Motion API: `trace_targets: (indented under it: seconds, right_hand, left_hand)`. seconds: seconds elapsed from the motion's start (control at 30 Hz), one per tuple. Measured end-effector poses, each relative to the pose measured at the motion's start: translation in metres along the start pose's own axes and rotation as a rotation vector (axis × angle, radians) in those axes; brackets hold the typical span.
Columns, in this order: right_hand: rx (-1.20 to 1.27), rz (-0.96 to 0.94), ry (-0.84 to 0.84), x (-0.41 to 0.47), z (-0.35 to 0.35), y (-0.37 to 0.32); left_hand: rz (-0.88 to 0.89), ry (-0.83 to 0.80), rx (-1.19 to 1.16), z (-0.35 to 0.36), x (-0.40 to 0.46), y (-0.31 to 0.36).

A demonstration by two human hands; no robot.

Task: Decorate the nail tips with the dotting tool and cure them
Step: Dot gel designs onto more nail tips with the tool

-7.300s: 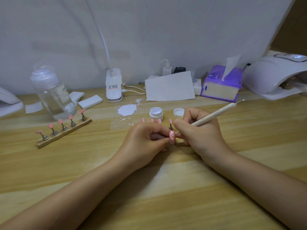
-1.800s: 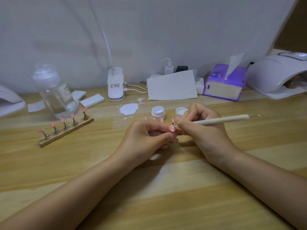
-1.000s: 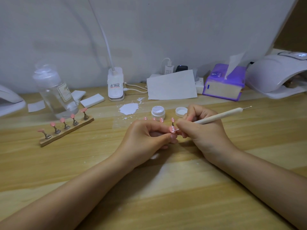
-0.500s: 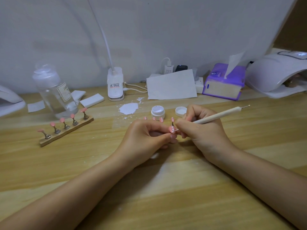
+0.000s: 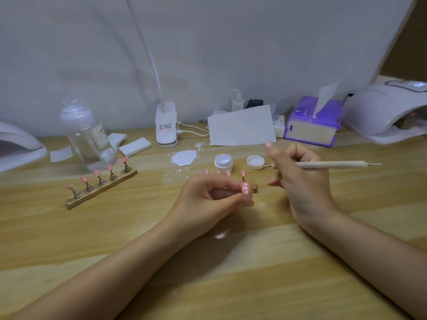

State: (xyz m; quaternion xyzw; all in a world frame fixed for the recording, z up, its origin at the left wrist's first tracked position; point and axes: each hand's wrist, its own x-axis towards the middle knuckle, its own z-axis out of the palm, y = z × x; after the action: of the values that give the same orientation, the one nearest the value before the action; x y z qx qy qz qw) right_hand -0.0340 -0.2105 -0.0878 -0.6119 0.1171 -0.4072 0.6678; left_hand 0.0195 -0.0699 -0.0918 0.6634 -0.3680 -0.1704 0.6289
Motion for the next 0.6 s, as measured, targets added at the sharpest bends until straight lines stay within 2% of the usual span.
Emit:
trace_targets:
  seconds: [0.1, 0.23, 0.37, 0.47, 0.6]
  right_hand:
    - [-0.110, -0.073, -0.001, 0.008, -0.006, -0.001]
    - [-0.359, -0.154, -0.117, 0.020, -0.022, 0.004]
    - [-0.695, -0.293, -0.221, 0.027, -0.031, 0.006]
    - [-0.828, -0.306, -0.255, 0.029, -0.032, 0.009]
    - [-0.900, -0.298, -0.298, 0.030, -0.034, 0.012]
  left_hand:
    - [0.159, 0.027, 0.048, -0.002, -0.001, 0.004]
    - [0.320, 0.194, 0.160, -0.017, 0.004, 0.007]
    - [0.278, 0.358, 0.271, -0.044, 0.013, 0.006]
    - [0.195, 0.354, 0.380, -0.059, 0.015, 0.000]
    - [0.097, 0.312, 0.388, -0.067, 0.016, -0.001]
